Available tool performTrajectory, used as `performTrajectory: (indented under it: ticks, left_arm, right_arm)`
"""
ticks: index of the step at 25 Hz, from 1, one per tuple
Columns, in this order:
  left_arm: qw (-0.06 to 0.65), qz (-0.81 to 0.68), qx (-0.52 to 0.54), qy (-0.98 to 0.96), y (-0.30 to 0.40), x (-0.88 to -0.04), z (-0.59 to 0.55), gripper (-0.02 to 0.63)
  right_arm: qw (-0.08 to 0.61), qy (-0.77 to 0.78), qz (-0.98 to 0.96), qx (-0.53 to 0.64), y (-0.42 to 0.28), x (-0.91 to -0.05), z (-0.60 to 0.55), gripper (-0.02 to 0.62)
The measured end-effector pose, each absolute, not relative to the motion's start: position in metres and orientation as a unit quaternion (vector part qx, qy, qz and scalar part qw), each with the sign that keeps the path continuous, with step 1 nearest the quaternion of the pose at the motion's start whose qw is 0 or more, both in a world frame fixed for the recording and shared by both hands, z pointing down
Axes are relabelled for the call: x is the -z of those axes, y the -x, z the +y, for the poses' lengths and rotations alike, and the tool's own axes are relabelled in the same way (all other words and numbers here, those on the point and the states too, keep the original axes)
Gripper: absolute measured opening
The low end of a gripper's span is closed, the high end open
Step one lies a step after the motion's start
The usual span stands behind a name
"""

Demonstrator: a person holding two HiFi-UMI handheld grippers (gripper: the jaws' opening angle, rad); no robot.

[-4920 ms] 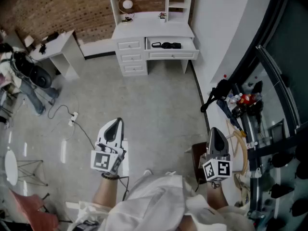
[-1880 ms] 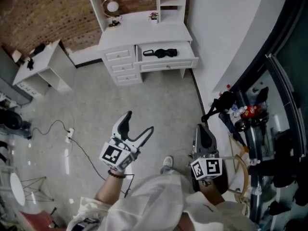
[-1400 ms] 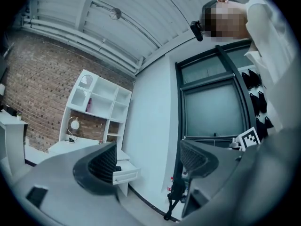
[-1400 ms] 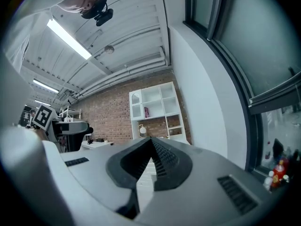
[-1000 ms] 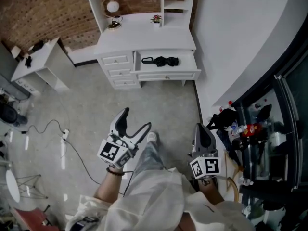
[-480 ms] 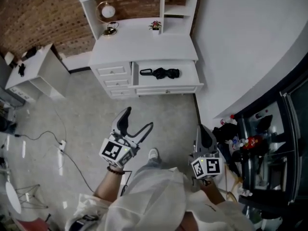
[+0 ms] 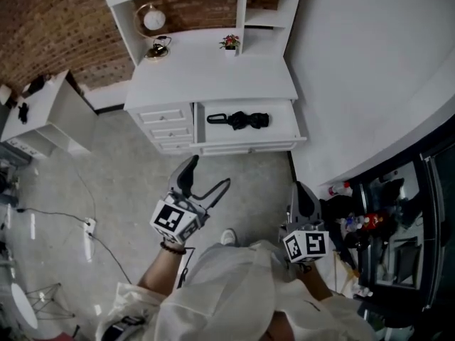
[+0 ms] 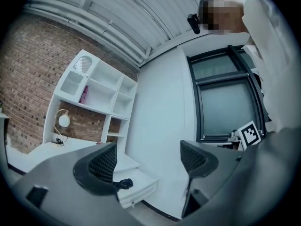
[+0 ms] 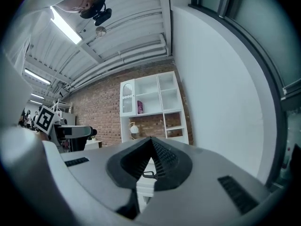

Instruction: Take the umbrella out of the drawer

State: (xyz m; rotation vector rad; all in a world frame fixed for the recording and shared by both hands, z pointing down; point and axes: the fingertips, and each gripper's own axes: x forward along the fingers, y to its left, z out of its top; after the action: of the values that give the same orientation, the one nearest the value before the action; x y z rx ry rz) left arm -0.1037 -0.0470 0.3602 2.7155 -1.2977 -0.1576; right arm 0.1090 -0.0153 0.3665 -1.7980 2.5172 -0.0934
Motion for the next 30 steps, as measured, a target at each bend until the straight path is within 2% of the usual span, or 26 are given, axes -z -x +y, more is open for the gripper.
performTrajectory:
  ticks: [11, 30]
  left_arm:
    - [0.082, -0.404, 0.036, -0.911, 0.088, -0.385, -0.126, 0.403]
    - [0.083, -0.390, -0.071, -0.914, 0.003, -0.456, -0.391, 0.402]
  right_arm:
    - [0.009, 0.569, 0.821, 0.056, -0.104, -0.393, -0.106, 0.017]
    - [-0.047, 0.489, 0.863, 0.115, -0.122, -0.453, -0.385, 0.017]
